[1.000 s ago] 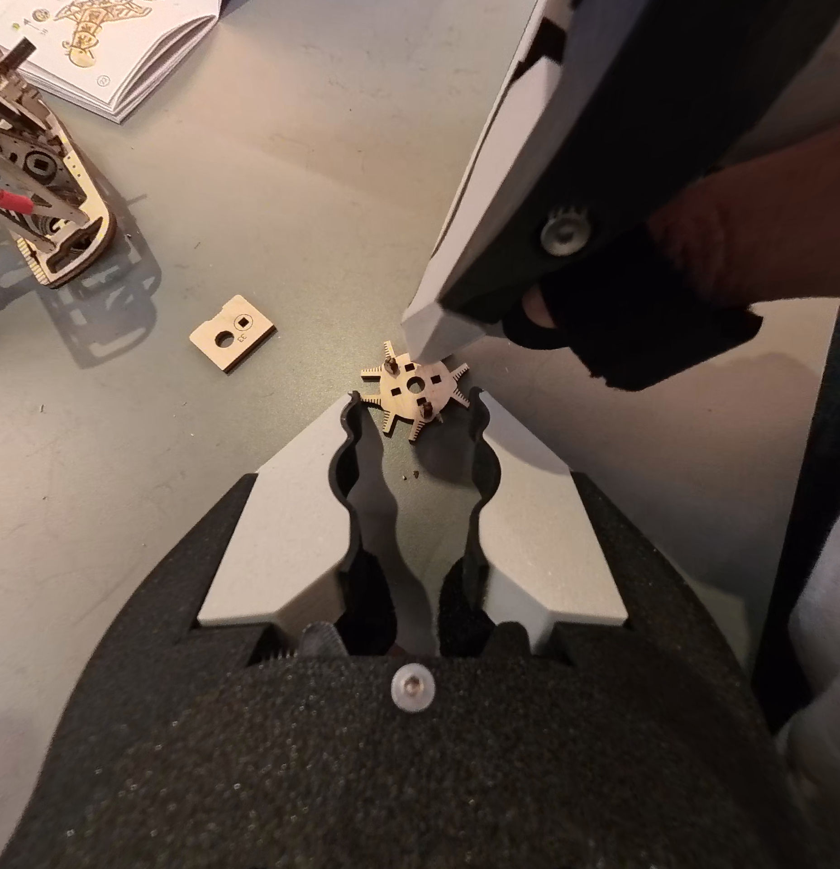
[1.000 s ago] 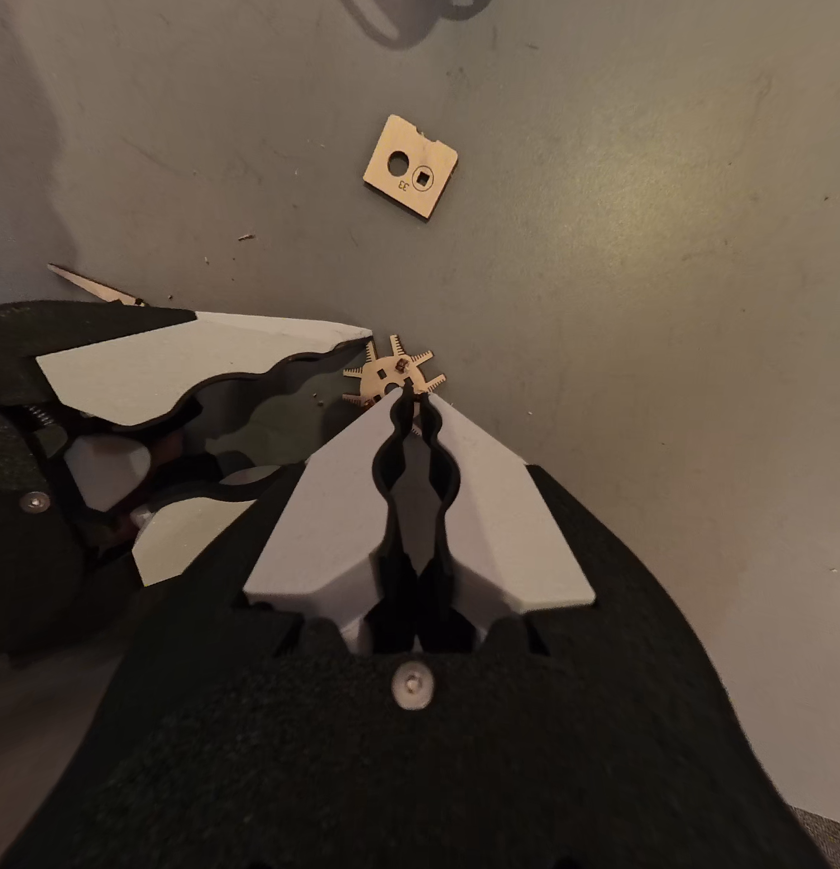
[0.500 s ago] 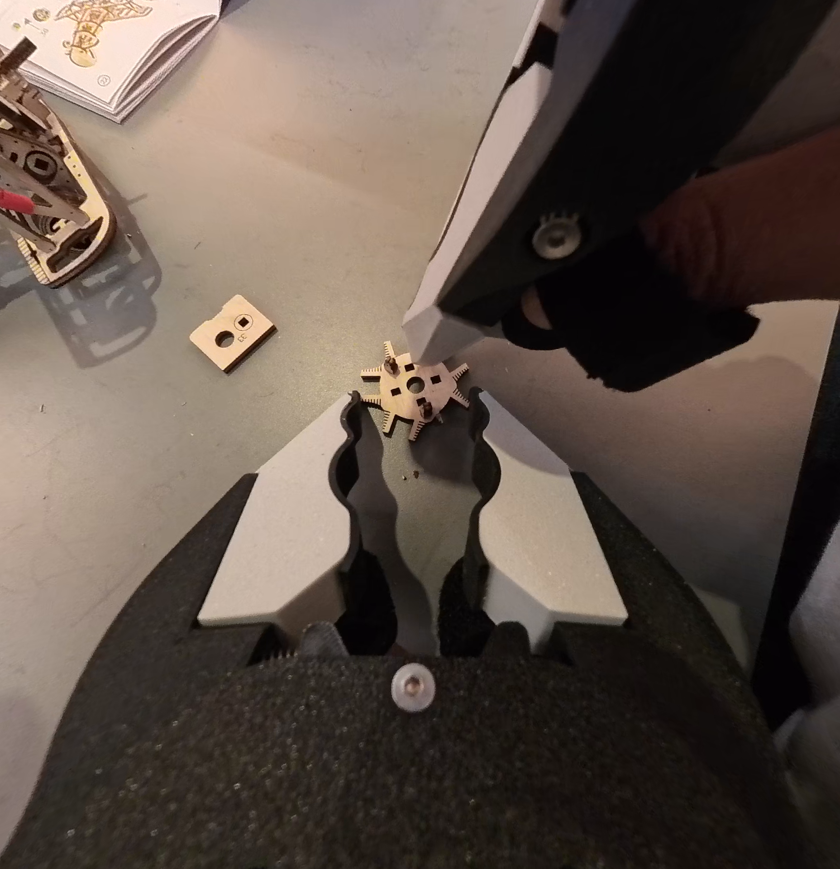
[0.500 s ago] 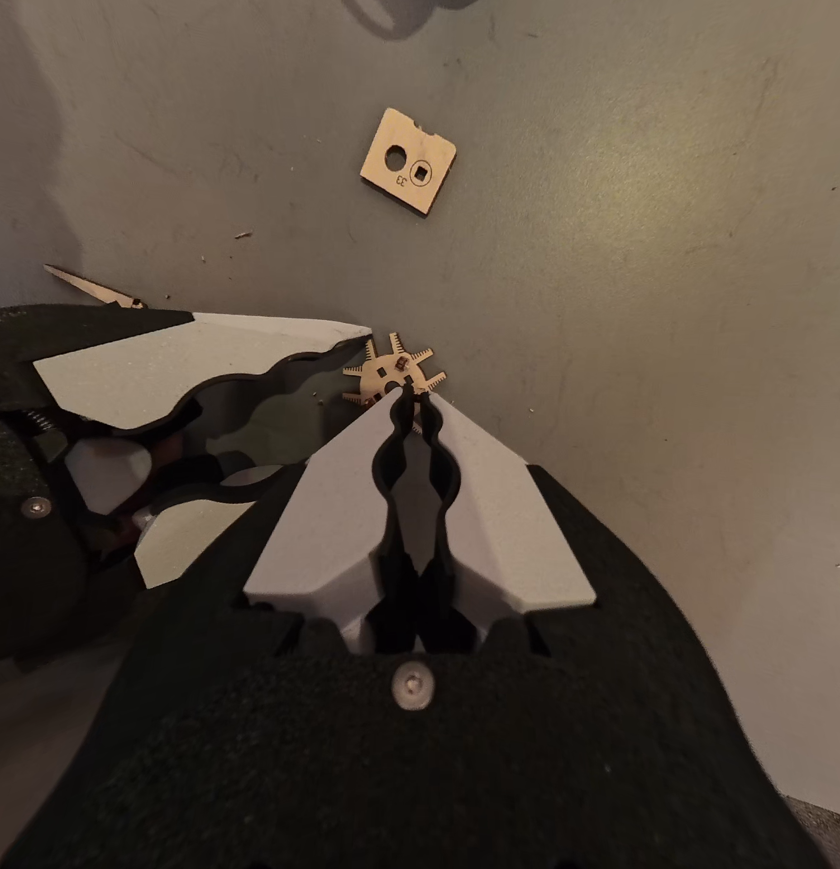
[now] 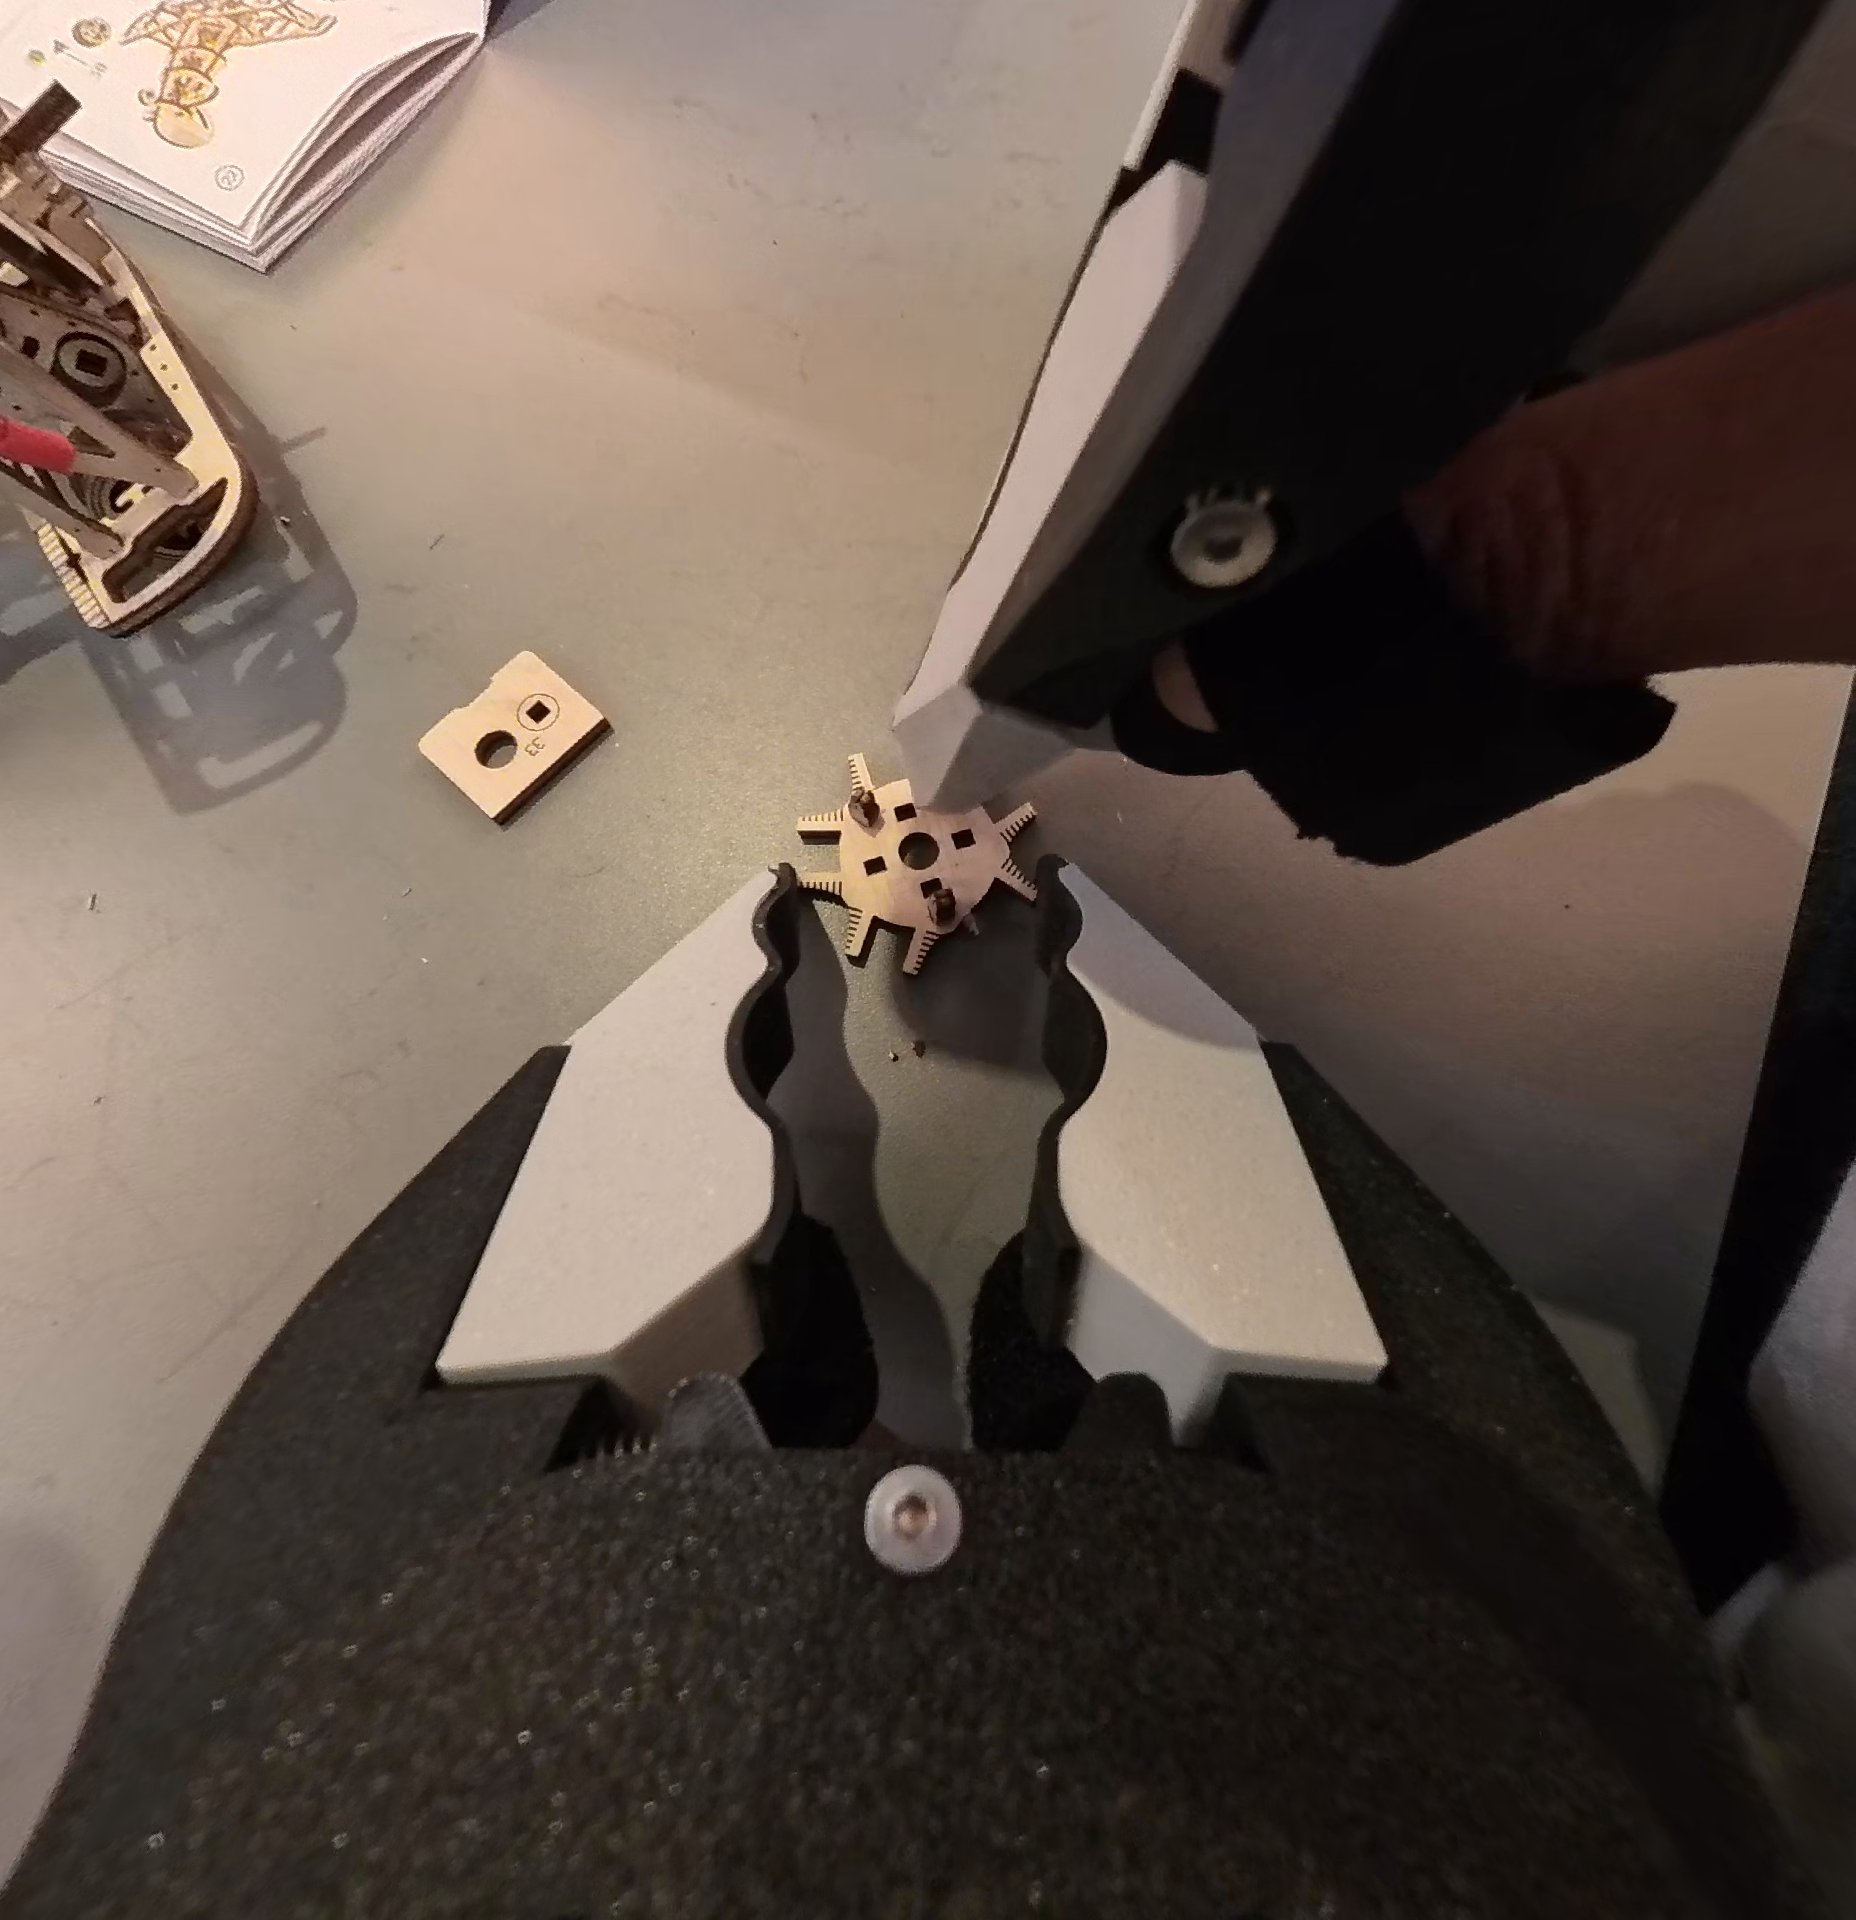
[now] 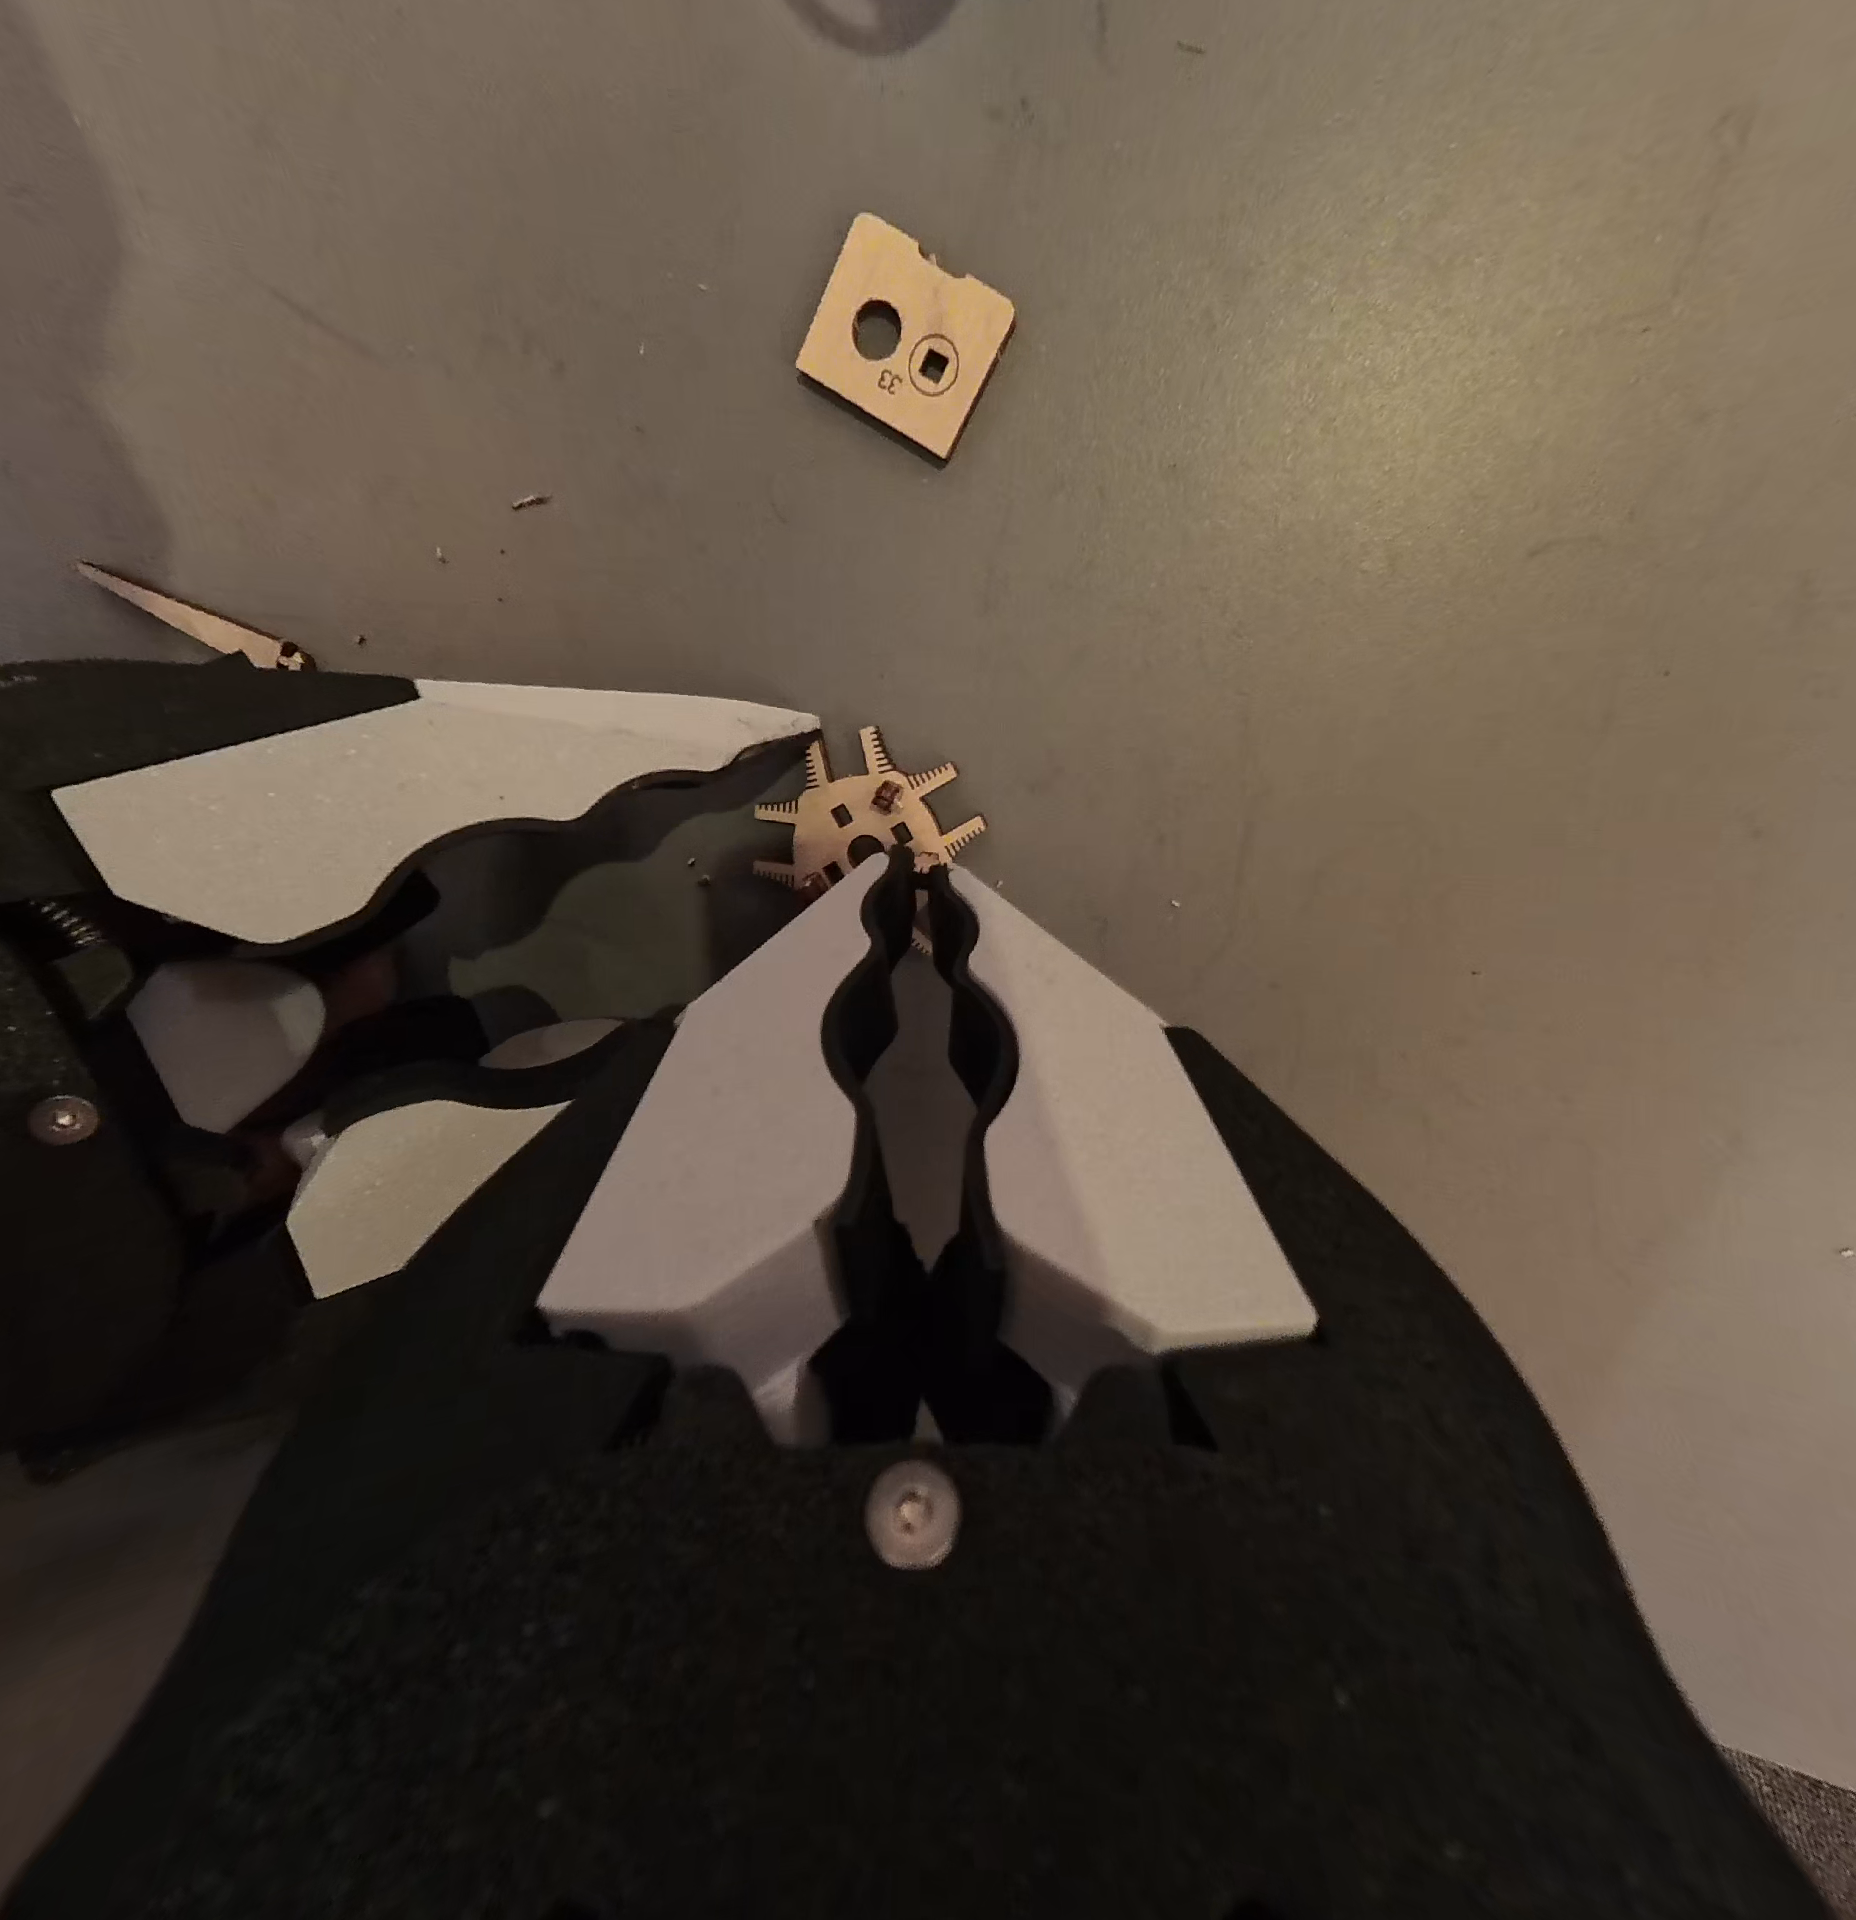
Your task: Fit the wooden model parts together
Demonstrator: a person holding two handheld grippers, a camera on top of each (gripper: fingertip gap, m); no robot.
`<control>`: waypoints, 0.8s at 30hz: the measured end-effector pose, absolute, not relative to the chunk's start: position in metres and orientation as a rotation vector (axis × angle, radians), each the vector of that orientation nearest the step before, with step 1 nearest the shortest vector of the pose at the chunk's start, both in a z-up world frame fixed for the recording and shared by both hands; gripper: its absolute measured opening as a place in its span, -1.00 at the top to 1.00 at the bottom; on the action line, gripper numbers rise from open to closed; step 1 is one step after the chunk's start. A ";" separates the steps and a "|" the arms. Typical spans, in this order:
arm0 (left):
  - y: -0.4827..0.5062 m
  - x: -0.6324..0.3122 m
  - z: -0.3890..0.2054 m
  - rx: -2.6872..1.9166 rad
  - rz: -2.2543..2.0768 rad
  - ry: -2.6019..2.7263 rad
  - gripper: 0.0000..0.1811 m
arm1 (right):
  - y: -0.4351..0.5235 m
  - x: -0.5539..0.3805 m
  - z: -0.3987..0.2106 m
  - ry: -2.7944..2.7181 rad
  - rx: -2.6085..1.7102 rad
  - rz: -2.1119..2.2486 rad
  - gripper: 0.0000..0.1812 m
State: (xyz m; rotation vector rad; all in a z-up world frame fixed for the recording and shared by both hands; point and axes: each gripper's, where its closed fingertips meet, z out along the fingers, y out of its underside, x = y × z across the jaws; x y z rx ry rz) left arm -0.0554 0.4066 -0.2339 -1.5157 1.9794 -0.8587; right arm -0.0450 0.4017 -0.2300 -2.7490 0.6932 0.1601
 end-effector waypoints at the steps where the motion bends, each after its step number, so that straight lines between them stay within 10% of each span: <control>1: 0.407 -0.055 -0.234 -1.516 -0.858 1.979 0.52 | 0.402 -0.045 -0.230 0.693 -2.747 0.158 0.97; 24: 0.407 -0.056 -0.234 -1.515 -0.858 1.979 0.52 | 0.403 -0.044 -0.231 0.659 -2.766 0.214 0.97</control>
